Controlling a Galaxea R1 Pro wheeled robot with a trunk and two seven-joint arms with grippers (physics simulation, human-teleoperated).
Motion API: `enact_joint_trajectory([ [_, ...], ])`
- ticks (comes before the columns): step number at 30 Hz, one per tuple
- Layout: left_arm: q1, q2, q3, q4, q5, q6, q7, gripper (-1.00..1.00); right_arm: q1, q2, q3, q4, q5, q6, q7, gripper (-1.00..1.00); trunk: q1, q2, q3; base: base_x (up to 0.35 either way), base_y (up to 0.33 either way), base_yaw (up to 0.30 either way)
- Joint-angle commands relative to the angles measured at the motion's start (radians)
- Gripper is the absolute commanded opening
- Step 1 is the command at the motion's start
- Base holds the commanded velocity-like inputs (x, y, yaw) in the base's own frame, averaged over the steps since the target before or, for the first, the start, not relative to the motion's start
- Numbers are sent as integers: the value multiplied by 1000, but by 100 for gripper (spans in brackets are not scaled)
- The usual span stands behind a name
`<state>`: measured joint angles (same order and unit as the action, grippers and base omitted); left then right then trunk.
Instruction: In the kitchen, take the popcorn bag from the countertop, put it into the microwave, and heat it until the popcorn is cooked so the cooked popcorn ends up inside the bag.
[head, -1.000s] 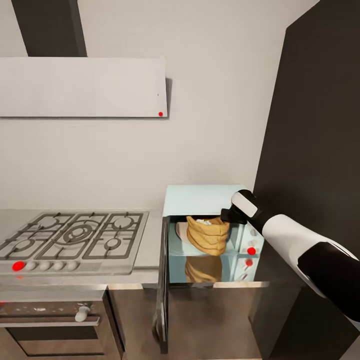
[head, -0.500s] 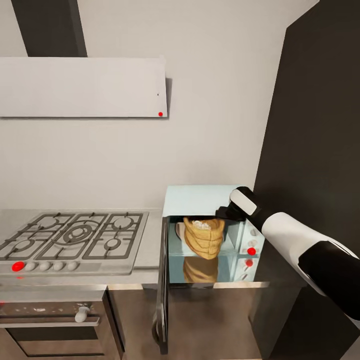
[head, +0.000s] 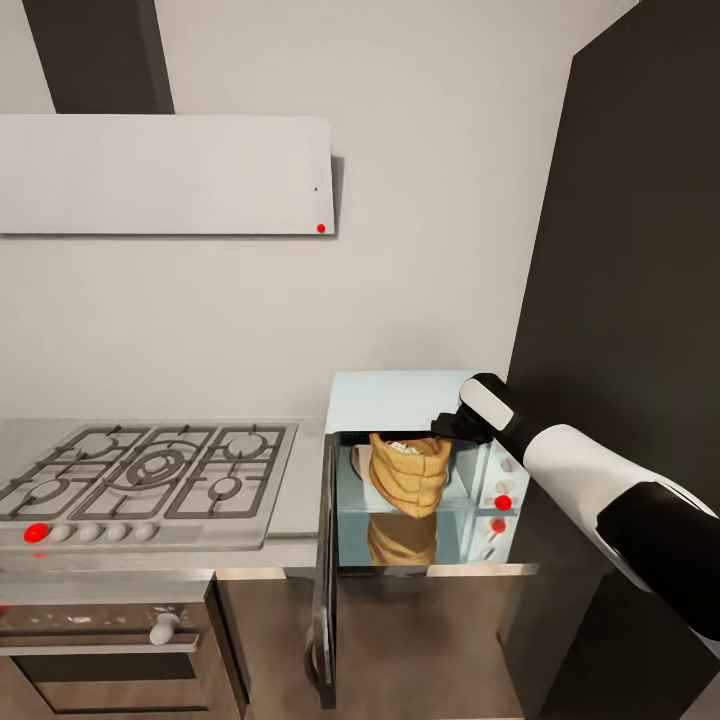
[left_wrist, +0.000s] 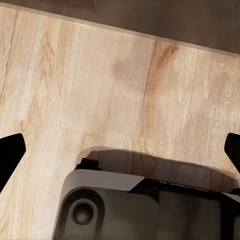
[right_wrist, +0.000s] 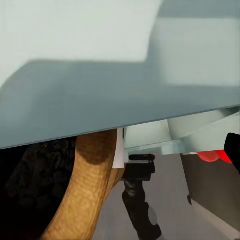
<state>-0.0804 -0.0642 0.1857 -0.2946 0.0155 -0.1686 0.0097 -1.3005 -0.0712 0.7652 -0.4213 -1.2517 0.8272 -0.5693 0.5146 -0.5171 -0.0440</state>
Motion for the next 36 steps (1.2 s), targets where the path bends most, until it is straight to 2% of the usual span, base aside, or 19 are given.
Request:
enact_joint_trajectory([
  [1, -1, 0, 1, 1, 1, -3, 1, 100, -2, -1, 0, -7, -6, -43, -4, 100, 1, -2, -2, 0, 0, 0],
  [36, -1, 0, 1, 1, 1, -3, 1, 100, -15, 1, -6, -20, -7, -38, -4, 100, 1, -2, -2, -58, 0, 0],
])
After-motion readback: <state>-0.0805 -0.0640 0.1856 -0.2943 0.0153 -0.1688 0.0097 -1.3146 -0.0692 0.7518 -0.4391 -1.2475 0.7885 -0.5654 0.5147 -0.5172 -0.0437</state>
